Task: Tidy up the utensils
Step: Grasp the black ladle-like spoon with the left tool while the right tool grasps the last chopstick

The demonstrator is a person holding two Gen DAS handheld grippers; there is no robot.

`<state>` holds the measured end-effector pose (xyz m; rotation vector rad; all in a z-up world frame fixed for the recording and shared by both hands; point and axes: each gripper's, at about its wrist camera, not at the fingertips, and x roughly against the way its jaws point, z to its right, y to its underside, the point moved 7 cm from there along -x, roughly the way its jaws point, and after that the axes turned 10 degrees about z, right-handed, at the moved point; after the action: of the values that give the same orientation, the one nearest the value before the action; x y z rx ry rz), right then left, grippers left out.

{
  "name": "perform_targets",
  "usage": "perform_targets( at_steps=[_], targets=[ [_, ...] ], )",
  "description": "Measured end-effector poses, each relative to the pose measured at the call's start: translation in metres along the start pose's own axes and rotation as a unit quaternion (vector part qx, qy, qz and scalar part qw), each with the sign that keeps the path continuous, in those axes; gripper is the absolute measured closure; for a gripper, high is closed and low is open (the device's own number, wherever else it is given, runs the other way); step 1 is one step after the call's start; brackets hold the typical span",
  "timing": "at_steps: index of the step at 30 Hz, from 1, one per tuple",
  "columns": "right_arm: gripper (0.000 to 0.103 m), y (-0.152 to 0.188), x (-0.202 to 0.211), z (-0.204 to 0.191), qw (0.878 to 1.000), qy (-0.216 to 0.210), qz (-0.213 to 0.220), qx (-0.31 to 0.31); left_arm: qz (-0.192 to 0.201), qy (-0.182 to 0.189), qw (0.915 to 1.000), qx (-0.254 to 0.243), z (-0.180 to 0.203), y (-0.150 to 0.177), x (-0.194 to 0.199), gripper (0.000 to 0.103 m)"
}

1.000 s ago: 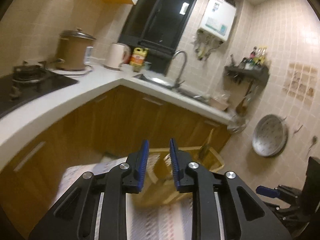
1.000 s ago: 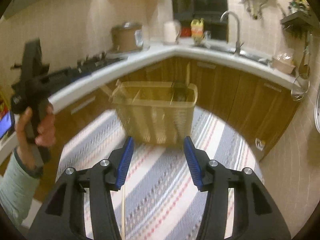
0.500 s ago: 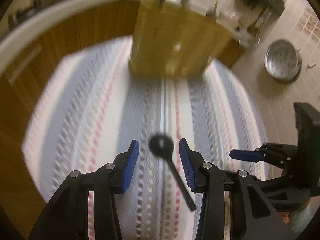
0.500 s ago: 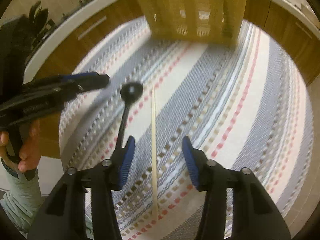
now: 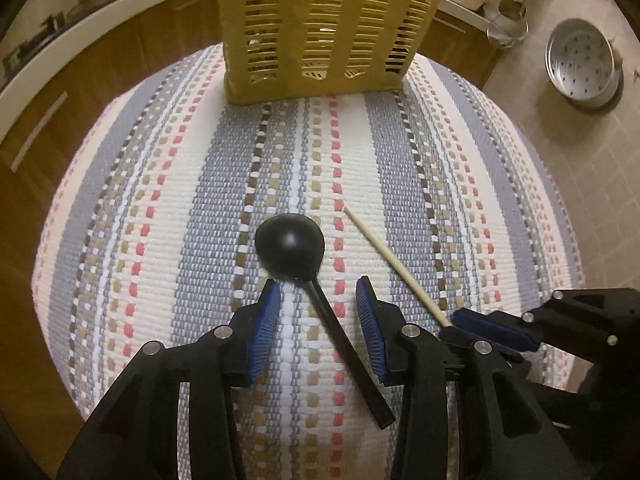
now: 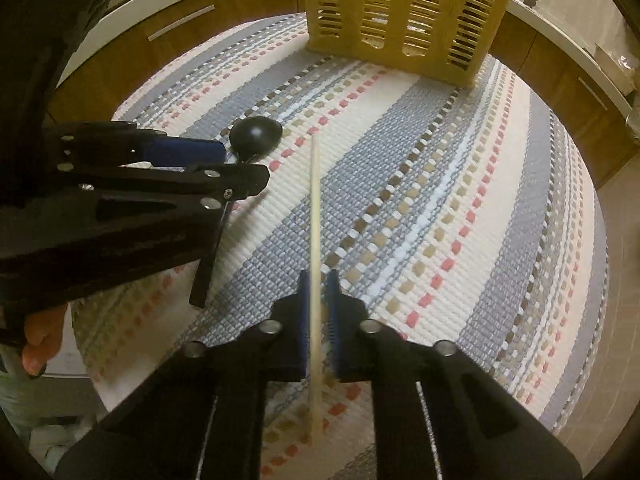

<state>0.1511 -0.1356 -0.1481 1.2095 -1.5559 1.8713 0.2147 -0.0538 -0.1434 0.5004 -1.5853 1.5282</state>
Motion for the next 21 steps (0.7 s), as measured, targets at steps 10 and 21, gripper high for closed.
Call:
perform_targets(
  at_steps=[10, 21],
  targets=[
    [0.099, -0.009, 0.009, 0.066, 0.995, 0.029, 0.012, -0.091, 0.012, -0.025, 0.9987, -0.043, 0.009, -0.005, 0.000, 0.067],
    [0.097, -0.018, -0.005, 0.091, 0.992, 0.005, -0.034, -0.123, 0.026, 0.003, 0.9882, -0.151, 0.026, 0.001, 0.002, 0.090]
  ],
)
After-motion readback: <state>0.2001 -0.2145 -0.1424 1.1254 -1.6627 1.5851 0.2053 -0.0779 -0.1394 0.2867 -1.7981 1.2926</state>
